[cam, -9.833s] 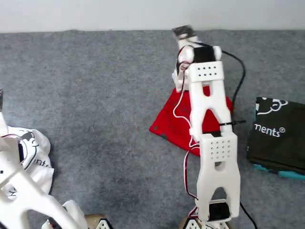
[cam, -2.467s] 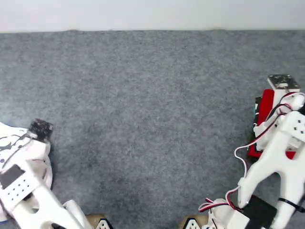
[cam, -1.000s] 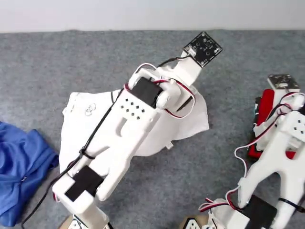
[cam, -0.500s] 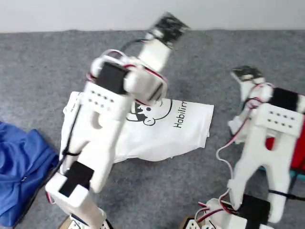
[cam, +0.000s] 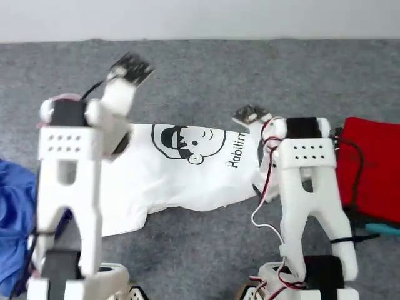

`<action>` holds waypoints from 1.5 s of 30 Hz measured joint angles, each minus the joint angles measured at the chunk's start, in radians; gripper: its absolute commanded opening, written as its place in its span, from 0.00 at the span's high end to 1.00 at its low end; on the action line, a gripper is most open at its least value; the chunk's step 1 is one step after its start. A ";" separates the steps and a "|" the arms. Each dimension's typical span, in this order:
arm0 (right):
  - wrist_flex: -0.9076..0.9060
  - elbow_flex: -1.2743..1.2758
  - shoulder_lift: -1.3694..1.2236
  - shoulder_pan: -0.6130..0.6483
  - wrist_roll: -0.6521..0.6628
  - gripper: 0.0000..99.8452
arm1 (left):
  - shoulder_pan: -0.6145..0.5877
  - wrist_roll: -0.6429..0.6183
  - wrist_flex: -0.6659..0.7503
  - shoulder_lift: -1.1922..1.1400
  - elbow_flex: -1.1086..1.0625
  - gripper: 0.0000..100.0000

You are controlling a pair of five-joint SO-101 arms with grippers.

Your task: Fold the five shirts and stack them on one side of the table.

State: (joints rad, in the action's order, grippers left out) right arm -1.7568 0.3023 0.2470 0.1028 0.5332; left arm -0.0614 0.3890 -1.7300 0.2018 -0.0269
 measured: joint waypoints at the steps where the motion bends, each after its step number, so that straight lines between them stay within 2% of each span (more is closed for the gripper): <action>1: 0.000 0.015 0.000 -0.003 0.000 0.99 | -0.032 0.032 0.000 0.043 -0.063 0.98; 6: 0.000 0.060 0.000 -0.002 0.000 0.99 | -0.230 0.239 0.002 0.180 -0.377 0.87; 10: 0.000 0.069 0.000 -0.005 0.000 0.99 | -0.405 0.387 0.011 0.216 -0.551 0.82; 15: 0.000 0.069 0.000 -0.005 0.000 0.99 | -0.575 0.503 0.135 0.218 -0.698 0.79; 19: 0.000 0.069 0.000 -0.002 0.000 0.99 | -0.588 0.557 0.212 0.199 -0.799 0.79; 24: 0.000 0.069 0.000 -0.005 0.000 0.99 | -0.575 0.562 0.334 0.137 -0.875 0.79; 31: 0.000 0.069 0.000 -0.005 0.000 0.99 | -0.578 0.562 0.473 -0.005 -0.879 0.79; 36: 0.000 0.069 0.000 0.006 0.000 0.99 | -0.563 0.562 0.496 -0.095 -0.861 0.80; 43: 0.000 0.069 0.000 0.003 0.000 0.99 | -0.503 0.531 0.494 -0.130 -0.844 0.99; 45: 0.000 0.069 0.000 0.003 0.000 0.99 | -0.486 0.531 0.493 -0.127 -0.847 0.98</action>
State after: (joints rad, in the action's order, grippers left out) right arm -1.7568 0.3713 0.2470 0.1059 0.5332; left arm -0.5478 0.9198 -1.2375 0.0744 -0.8738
